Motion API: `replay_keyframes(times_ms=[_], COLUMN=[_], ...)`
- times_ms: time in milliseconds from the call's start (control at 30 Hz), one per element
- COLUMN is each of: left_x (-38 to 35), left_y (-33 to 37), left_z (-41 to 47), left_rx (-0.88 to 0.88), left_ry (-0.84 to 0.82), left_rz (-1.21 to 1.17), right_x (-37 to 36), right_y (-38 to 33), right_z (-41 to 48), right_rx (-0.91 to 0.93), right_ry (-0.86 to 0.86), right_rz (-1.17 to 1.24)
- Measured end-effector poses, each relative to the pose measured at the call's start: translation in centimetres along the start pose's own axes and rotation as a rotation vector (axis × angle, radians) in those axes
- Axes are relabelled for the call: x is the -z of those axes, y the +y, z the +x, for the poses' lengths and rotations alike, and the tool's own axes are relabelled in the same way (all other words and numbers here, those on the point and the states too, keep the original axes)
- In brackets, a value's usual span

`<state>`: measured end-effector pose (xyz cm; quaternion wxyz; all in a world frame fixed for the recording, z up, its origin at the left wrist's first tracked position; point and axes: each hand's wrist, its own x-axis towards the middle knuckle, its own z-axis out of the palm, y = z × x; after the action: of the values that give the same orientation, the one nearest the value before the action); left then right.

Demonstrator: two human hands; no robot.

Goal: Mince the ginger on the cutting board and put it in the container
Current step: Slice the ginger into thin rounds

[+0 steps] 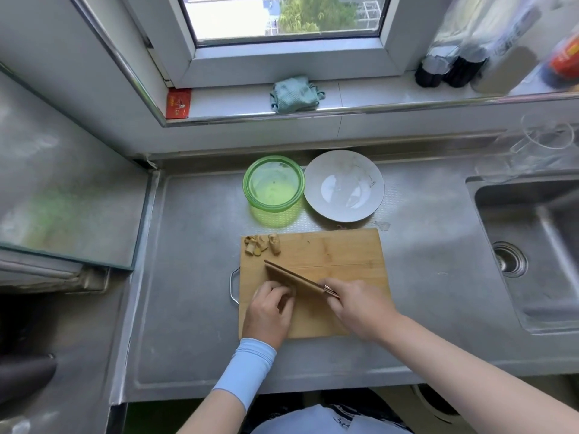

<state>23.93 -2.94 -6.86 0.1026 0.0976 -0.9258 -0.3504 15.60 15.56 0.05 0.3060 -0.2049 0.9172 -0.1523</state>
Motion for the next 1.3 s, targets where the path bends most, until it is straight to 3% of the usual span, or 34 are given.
replay_keyframes(times_ms=[400,967,1300], left_x=[-2.2,-3.0,-3.3], left_y=[1.6,1.6,1.5], left_z=[0.5,0.3,0.4], left_rx=[-0.212,-0.224,-0.198], left_ry=[-0.053,0.041,0.003], left_rz=[0.081,0.167,0.232], right_x=[-0.7,-1.5,-1.0], right_y=[1.5,1.5,1.3], right_z=[-0.8,-1.6,-3.5], right_rx=[-0.005,0.086,0.102], right_ry=[0.024,0.088,0.102], right_rz=[-0.002,-0.014,0.014])
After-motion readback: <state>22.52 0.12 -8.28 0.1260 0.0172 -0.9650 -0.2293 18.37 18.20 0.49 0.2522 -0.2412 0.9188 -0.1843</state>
